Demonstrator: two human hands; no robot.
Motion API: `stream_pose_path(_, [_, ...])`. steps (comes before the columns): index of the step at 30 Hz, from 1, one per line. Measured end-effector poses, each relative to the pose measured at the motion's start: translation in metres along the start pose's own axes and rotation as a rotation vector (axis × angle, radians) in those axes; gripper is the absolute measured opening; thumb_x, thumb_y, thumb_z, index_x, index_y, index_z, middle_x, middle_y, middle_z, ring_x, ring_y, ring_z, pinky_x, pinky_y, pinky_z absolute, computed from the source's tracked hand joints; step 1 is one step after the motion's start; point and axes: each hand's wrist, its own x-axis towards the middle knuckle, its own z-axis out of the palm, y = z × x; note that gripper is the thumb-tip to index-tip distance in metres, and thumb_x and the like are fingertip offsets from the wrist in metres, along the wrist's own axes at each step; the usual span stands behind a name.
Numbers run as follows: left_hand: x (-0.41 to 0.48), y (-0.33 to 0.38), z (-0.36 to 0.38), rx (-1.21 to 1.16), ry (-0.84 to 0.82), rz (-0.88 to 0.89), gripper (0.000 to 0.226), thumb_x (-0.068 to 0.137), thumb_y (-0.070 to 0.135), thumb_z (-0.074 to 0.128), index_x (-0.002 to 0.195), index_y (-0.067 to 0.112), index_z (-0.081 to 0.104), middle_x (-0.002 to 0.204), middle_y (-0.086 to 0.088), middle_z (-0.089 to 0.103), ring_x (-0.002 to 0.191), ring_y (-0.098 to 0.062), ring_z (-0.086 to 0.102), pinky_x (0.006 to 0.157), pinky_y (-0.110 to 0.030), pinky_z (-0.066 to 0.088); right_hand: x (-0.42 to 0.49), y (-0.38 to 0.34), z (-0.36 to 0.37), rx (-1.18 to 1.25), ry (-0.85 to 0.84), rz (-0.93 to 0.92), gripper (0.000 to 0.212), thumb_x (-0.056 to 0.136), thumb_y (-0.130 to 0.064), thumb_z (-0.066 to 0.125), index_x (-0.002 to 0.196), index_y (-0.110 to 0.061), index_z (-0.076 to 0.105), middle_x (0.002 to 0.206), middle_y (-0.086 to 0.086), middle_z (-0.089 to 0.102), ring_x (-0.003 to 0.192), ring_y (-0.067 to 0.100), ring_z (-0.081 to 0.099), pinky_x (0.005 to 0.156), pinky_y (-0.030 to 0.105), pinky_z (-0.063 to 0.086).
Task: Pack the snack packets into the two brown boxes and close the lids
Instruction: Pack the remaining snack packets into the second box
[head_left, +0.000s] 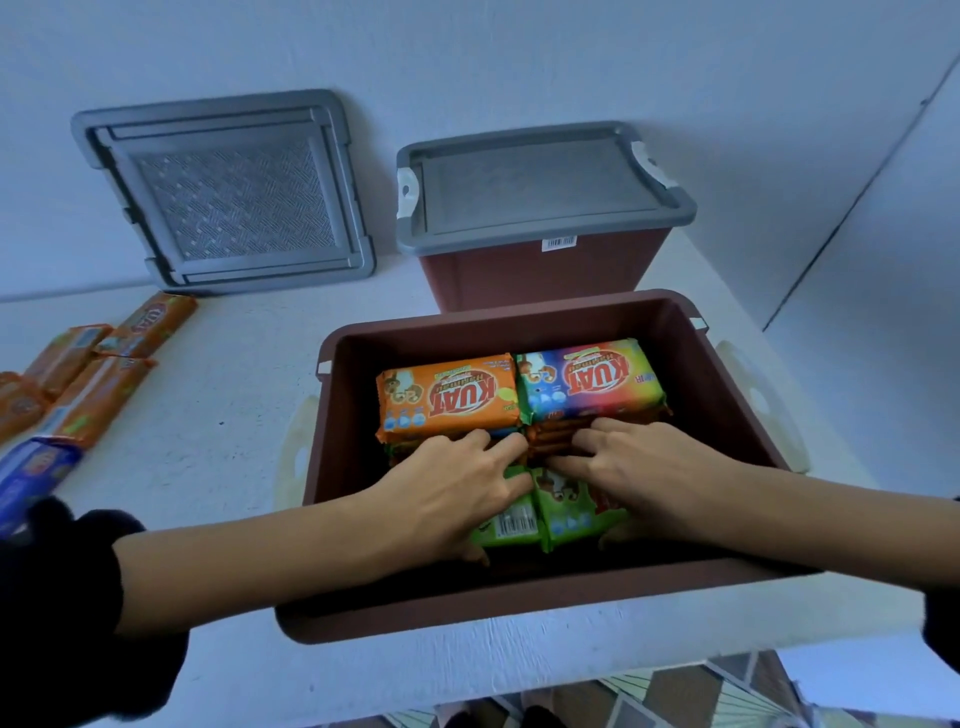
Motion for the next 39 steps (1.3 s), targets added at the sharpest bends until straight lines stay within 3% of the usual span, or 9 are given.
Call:
stream_pose_path(6, [0.0,-0.002,0.002,-0.079,-0.007,0.007,0.068,0.084,0.043,0.061,0.137,0.015,0.028,0.135,-0.007,0.034,0.113,-0.026,0.048,0.085,-0.037,0.045,0.001,-0.001,0.0,0.037,0.037,0.026,0.057,0.085,-0.036,0.057,0.136,-0.02,0.038,0.13,0.003,0.042,0.119,0.02,0.044,0.09,0.035,0.045])
stream_pose_path(12, [0.001,-0.002,0.002,-0.066,0.021,0.019,0.068,0.084,0.04,0.062,0.136,0.014,0.027,0.135,-0.009,0.033,0.111,-0.027,0.048,0.08,-0.037,0.045,0.004,-0.001,0.0,0.041,0.037,0.038,0.058,0.084,-0.038,0.058,0.135,-0.019,0.039,0.129,0.003,0.042,0.12,0.02,0.044,0.092,0.034,0.045])
stream_pose_path(19, [0.0,-0.01,0.002,-0.126,0.062,0.037,0.071,0.079,0.055,0.06,0.134,0.017,0.035,0.129,-0.005,0.04,0.108,-0.024,0.051,0.083,-0.037,0.047,0.001,0.0,-0.009,0.071,0.061,0.031,0.057,0.085,-0.047,0.057,0.135,-0.024,0.042,0.129,-0.003,0.046,0.117,0.015,0.048,0.088,0.029,0.044])
stream_pose_path(23, [-0.006,-0.021,-0.006,-0.249,0.228,0.036,0.05,0.088,0.052,0.05,0.127,0.02,0.049,0.123,0.001,0.051,0.105,-0.018,0.054,0.079,-0.033,0.046,-0.001,0.005,-0.032,0.119,0.146,0.045,0.043,0.086,-0.049,0.052,0.126,-0.031,0.052,0.121,-0.009,0.055,0.112,0.012,0.051,0.085,0.028,0.044])
stream_pose_path(26, [-0.017,-0.039,-0.021,-0.392,0.435,0.021,0.029,0.089,0.041,0.054,0.109,0.022,0.062,0.105,0.005,0.062,0.09,-0.014,0.06,0.068,-0.03,0.046,0.004,0.01,-0.059,0.162,0.26,0.068,0.038,0.085,-0.048,0.055,0.12,-0.033,0.057,0.113,-0.011,0.059,0.106,0.01,0.055,0.08,0.027,0.045])
stream_pose_path(29, [-0.037,-0.069,-0.029,-0.563,0.652,-0.095,0.025,0.082,0.037,0.057,0.094,0.019,0.069,0.087,0.006,0.067,0.071,-0.006,0.063,0.062,-0.028,0.052,0.018,0.01,-0.089,0.239,0.436,0.052,0.041,0.083,-0.043,0.06,0.123,-0.032,0.057,0.111,-0.011,0.06,0.104,0.011,0.057,0.083,0.031,0.048])
stream_pose_path(32, [-0.062,-0.104,-0.025,-0.63,0.848,-0.266,0.019,0.084,0.028,0.059,0.091,0.014,0.07,0.083,0.005,0.068,0.073,-0.004,0.062,0.064,-0.02,0.051,0.049,0.002,-0.117,0.289,0.564,-0.01,0.046,0.083,-0.037,0.064,0.126,-0.026,0.056,0.111,-0.005,0.062,0.099,0.013,0.059,0.085,0.034,0.049])
stream_pose_path(36, [-0.11,-0.151,0.003,-0.582,0.938,-0.538,0.016,0.085,0.021,0.065,0.098,0.013,0.069,0.094,0.0,0.069,0.083,-0.011,0.065,0.074,-0.023,0.054,0.112,-0.021,-0.151,0.309,0.648,-0.115,0.05,0.083,-0.033,0.064,0.13,-0.022,0.053,0.117,0.001,0.061,0.103,0.015,0.055,0.088,0.033,0.046])
stream_pose_path(39, [-0.15,-0.178,0.035,-0.562,0.909,-0.795,0.022,0.085,0.024,0.063,0.106,0.019,0.066,0.104,0.001,0.067,0.093,-0.014,0.063,0.079,-0.027,0.05,0.162,-0.046,-0.172,0.336,0.653,-0.196,0.051,0.084,-0.03,0.065,0.132,-0.019,0.051,0.117,0.005,0.06,0.107,0.019,0.056,0.091,0.034,0.045])
